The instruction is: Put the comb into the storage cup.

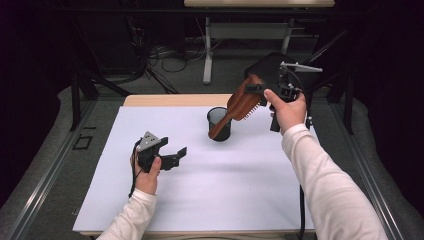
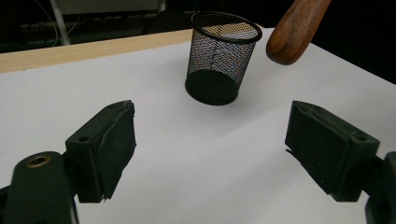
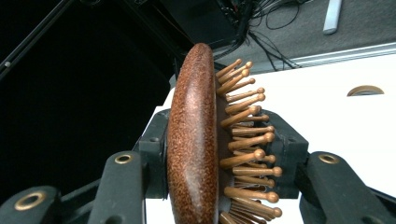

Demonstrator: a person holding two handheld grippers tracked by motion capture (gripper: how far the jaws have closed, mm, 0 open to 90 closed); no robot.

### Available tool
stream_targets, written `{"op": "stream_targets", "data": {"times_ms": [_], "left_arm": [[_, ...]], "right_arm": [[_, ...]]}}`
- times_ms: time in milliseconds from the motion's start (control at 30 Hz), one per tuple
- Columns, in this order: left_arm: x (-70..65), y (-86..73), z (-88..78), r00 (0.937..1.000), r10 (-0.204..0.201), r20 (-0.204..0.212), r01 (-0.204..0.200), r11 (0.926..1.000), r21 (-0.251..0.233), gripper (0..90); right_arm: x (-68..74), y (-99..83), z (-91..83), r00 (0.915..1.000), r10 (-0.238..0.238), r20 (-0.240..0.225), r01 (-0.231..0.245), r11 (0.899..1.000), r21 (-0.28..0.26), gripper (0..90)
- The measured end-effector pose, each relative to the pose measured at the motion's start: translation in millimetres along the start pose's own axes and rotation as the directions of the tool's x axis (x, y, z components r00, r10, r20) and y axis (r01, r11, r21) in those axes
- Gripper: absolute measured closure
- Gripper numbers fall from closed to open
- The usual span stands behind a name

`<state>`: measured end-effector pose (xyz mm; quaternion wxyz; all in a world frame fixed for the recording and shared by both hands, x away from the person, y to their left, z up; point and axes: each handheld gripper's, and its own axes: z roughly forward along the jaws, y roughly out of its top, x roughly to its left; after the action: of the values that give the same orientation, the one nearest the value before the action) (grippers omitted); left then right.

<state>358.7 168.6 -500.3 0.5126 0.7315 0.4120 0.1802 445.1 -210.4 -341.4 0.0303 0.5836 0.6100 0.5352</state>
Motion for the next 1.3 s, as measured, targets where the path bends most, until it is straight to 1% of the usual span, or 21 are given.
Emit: {"op": "stream_targets", "data": {"times_ms": [100, 333, 667, 767, 1000, 1133, 1300], "left_arm": [[0.0, -0.1, 0.3, 1.0000, 0.000, -0.001, 0.000, 1.0000, 0.001, 16.3], [0.3, -0.2, 0.3, 1.0000, -0.002, 0.000, 0.002, 1.0000, 0.000, 16.3], [-0.1, -0.6, 0.8, 1.0000, 0.000, -0.001, 0.000, 1.0000, 0.005, 16.3], [-0.2, -0.7, 1.1, 1.0000, 0.001, -0.001, -0.001, 1.0000, 0.005, 16.3], [0.0, -1.0, 1.4, 1.0000, 0.004, -0.001, -0.004, 0.9999, 0.012, 16.3], [-0.1, -1.4, 1.9, 1.0000, 0.002, -0.002, -0.002, 0.9999, 0.014, 16.3], [-0.6, -1.9, 2.9, 1.0000, 0.005, 0.002, -0.005, 0.9999, 0.016, 16.3]], "right_arm": [[2.4, 5.9, -0.6, 0.9999, -0.011, 0.013, 0.011, 1.000, -0.008, 50.6], [5.0, 18.6, 0.0, 0.9995, -0.006, 0.032, 0.007, 1.000, -0.028, 50.6], [6.2, 31.7, -0.5, 0.9984, 0.006, 0.056, -0.002, 0.998, -0.059, 50.6], [5.2, 34.4, 0.2, 0.9972, 0.010, 0.074, -0.004, 0.997, -0.076, 50.6], [2.8, 35.8, 3.7, 0.9934, -0.013, 0.114, 0.025, 0.994, -0.109, 50.6], [3.0, 34.7, 6.7, 0.9898, -0.032, 0.139, 0.047, 0.993, -0.113, 50.6], [4.9, 32.3, 11.2, 0.9858, -0.058, 0.157, 0.077, 0.990, -0.117, 50.6]]}}
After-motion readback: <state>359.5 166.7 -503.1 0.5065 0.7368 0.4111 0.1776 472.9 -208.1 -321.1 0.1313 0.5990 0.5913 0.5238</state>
